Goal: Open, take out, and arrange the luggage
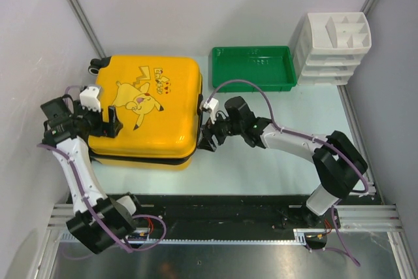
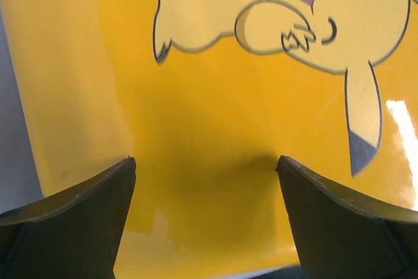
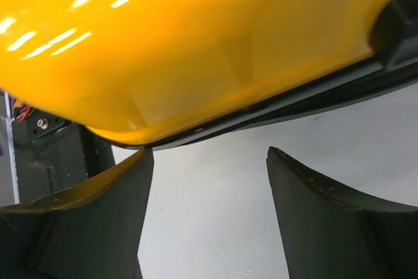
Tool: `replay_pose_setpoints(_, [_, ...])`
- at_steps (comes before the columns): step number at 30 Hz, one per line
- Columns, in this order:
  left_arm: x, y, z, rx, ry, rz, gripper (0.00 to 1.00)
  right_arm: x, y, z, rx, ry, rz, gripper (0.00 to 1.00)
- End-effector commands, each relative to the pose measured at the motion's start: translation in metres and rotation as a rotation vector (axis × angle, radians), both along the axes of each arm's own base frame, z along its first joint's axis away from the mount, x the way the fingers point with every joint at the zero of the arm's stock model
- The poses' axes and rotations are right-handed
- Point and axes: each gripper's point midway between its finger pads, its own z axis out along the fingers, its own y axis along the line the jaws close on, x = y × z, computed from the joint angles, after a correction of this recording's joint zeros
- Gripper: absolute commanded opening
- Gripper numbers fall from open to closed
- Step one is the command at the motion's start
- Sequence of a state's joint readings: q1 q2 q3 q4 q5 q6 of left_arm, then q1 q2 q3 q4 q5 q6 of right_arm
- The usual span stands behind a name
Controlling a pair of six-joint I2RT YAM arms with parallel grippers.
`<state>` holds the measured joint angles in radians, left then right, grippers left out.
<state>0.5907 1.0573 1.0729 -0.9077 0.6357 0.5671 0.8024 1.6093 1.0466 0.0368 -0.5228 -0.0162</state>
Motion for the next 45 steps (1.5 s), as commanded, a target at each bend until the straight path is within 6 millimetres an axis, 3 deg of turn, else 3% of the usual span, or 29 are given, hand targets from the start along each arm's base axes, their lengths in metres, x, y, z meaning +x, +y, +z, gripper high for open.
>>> replay_pose_setpoints(1, [-0.027,-0.013,-0.073,-0.091,0.335,-0.039,0.94,0.047,0.010,0.023,0.103,-0.084,-0.126,0.74])
replay_pose_setpoints(4, [-0.025,0.003,-0.065,-0.034,0.363,-0.004,0.94,0.047,0.009,0.026,0.103,-0.089,-0.121,0.73])
replay_pose_setpoints(7, [-0.049,0.011,-0.055,0.062,0.406,-0.013,0.97,0.041,0.003,0.029,0.084,-0.088,-0.109,0.73])
replay_pose_setpoints(11, [-0.109,0.018,-0.062,0.119,0.552,-0.039,0.98,0.026,-0.005,0.025,0.044,-0.071,-0.065,0.73])
replay_pose_setpoints(15, [-0.147,0.023,-0.072,0.157,0.622,-0.034,0.98,0.010,-0.008,0.018,0.007,-0.091,0.016,0.73])
replay_pose_setpoints(22, [-0.169,0.020,-0.089,0.151,0.665,-0.052,0.98,-0.024,-0.008,0.004,-0.035,-0.057,0.115,0.73])
replay_pose_setpoints(24, [-0.158,0.022,-0.091,0.131,0.631,-0.039,0.98,-0.027,0.001,0.004,-0.022,-0.065,0.118,0.73])
replay_pose_setpoints(26, [-0.136,0.020,-0.089,0.068,0.565,-0.024,0.98,-0.017,0.011,0.013,0.028,-0.091,0.085,0.73])
replay_pose_setpoints(32, [-0.065,0.007,-0.057,-0.051,0.361,-0.026,0.97,0.021,0.029,0.027,0.135,-0.132,-0.064,0.74])
replay_pose_setpoints(37, [-0.024,-0.010,-0.055,-0.050,0.274,-0.042,0.97,0.071,0.027,0.041,0.193,-0.163,-0.208,0.74])
replay_pose_setpoints(41, [0.000,-0.004,-0.058,-0.100,0.249,0.035,0.96,0.109,0.018,0.044,0.197,-0.213,-0.259,0.74])
replay_pose_setpoints(45, [0.024,-0.001,-0.054,-0.165,0.197,0.066,0.96,0.133,0.013,0.045,0.205,-0.233,-0.287,0.74])
